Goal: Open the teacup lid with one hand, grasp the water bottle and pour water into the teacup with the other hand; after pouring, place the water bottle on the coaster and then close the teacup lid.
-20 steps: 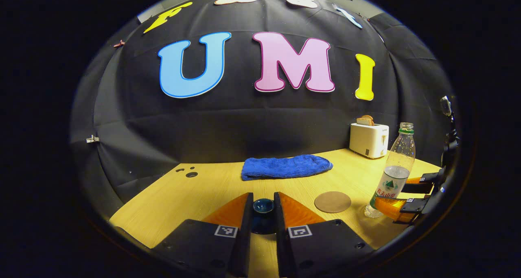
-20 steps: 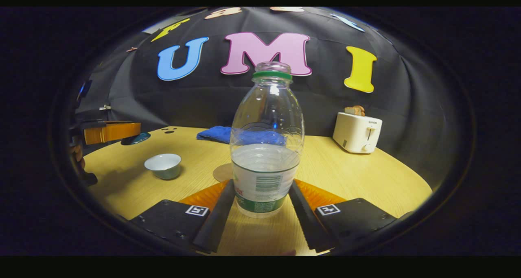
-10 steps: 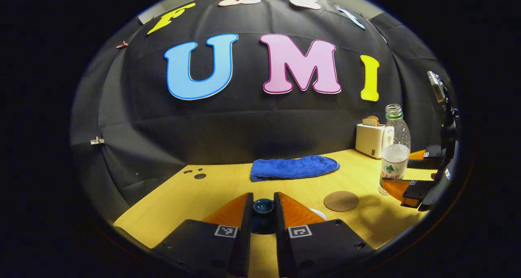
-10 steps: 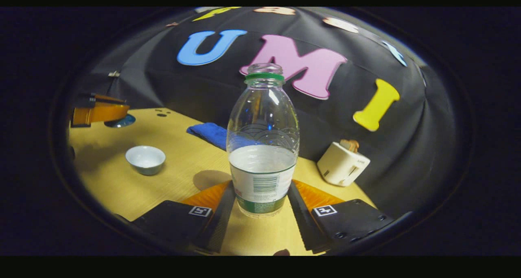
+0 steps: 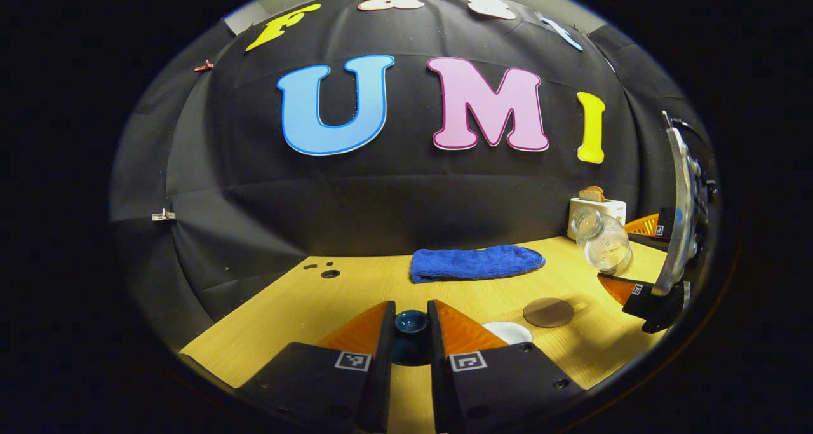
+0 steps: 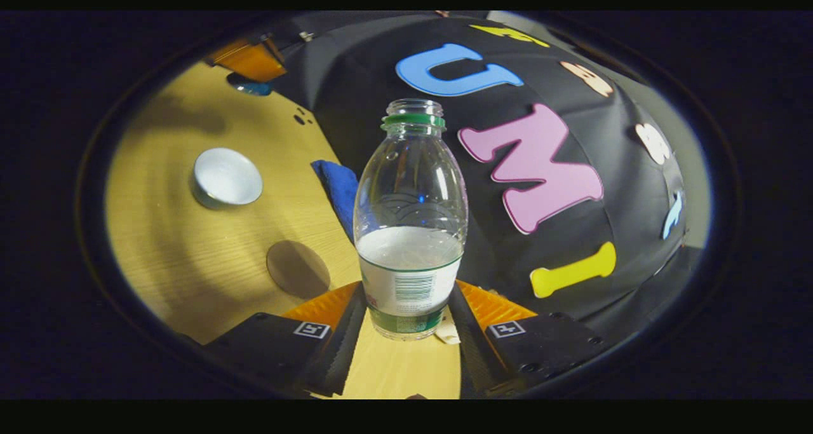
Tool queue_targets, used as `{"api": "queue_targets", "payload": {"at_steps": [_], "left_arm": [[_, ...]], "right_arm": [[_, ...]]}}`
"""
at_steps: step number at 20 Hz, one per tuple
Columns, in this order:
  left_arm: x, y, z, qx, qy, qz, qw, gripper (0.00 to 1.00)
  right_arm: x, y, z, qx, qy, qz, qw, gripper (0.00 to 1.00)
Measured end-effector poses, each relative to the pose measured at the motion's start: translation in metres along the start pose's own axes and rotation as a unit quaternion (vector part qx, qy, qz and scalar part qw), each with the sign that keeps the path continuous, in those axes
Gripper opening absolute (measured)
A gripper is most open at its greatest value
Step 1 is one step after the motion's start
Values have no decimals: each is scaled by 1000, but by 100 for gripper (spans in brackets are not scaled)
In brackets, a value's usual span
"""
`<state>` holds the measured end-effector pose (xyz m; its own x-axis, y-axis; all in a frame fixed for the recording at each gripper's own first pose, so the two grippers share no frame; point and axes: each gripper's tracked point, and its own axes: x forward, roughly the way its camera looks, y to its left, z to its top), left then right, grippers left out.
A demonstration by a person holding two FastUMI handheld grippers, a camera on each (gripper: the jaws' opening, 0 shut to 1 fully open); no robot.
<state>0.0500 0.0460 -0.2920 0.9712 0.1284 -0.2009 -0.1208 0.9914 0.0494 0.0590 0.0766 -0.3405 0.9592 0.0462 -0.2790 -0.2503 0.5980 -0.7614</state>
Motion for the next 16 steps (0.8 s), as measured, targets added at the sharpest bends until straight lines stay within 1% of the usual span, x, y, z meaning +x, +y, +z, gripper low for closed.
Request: {"api": "queue_targets", "payload": {"at_steps": [1,2,3,5,6,7,8,9,10,12,13,14,15,16], "left_arm": [[-1,3,0,-1,-1,1,1000,30],[-1,5,-2,-2,-1,2,1000,27],[-2,7,-3,-2,0,3,1000,27],[-2,11,-6,-3,2,4,1000,34],[-1,13,-7,-3,2,5,1000,30],[-1,14,-7,-3,2,6,1000,30],[-1,16,-7,-4,1,7,1000,27],[-1,17,-7,-6,-1,7,1000,30],[-1,17,-8,-6,-1,7,1000,27],[-2,19,-9,-8,1,7,1000,30],[-2,19,-10,-9,1,7,1000,30],[-2,19,-12,-9,2,7,1000,27],[-2,20,-12,-10,3,7,1000,27],[-1,20,-14,-10,5,7,1000,34]], "right_arm": [[1,2,3,-18,-7,4,1000,75],[0,2,6,-33,-11,5,999,75],[-1,4,8,-50,-14,6,999,75],[7,11,9,-80,-16,9,997,75],[10,15,8,-93,-15,10,996,75],[14,16,7,-108,-11,10,994,75],[16,19,6,-125,-10,10,992,75],[20,20,4,-141,-9,10,990,75],[23,21,3,-158,-8,8,987,75],[27,21,2,-182,-9,9,983,75],[29,22,1,-192,-9,9,981,75],[31,22,0,-201,-9,10,980,75],[32,22,1,-213,-10,10,977,75],[31,22,2,-228,-13,8,974,75]]}}
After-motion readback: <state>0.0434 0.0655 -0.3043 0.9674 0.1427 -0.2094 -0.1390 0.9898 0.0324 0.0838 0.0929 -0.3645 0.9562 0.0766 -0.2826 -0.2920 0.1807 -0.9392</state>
